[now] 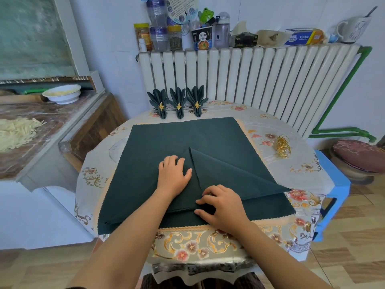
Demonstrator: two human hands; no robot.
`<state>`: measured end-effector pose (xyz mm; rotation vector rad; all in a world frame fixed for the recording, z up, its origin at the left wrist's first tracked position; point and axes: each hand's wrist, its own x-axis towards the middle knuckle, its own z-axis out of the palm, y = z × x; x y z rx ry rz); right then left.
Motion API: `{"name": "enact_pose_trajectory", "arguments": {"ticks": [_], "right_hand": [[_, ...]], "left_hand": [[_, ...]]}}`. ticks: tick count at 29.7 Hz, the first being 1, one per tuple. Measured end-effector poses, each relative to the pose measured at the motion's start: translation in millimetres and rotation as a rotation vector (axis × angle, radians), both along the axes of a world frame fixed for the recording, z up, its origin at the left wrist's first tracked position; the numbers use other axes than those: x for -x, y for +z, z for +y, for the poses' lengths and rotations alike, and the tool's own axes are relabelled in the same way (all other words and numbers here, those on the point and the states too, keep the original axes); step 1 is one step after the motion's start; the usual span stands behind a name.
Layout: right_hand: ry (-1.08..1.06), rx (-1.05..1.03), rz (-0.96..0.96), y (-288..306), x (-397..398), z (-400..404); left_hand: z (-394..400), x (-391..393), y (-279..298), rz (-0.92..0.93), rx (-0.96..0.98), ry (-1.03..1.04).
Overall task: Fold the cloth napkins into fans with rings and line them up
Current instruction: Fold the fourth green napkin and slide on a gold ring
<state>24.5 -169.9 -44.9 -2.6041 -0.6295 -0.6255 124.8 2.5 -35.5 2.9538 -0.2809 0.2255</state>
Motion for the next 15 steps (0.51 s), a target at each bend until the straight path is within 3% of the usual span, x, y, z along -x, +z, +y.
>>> {"name": "enact_pose_trajectory", "arguments": {"ticks": [2,3,7,12,15], "right_hand": [[0.003,-0.002,-0.011,0,-1,0],[0.001,-0.001,-0.021,1,-1,0],[-0.005,-0.001,-0.082,-3,-2,0],[-0.015,0.01,-0.131,-5,-4,3],[-0.017,-0.012,-0.125,-4,-4,2]], "left_hand": [[-1,9,5,-0.183,0.066,-0.054],[0,16,9,-0.184,0.117,-0.076],[23,52,22,0.137,0.243,-0.193],[67,97,35,0.373,0.032,-0.325],[81,101,38,0.396,-0.026,-0.329]]}}
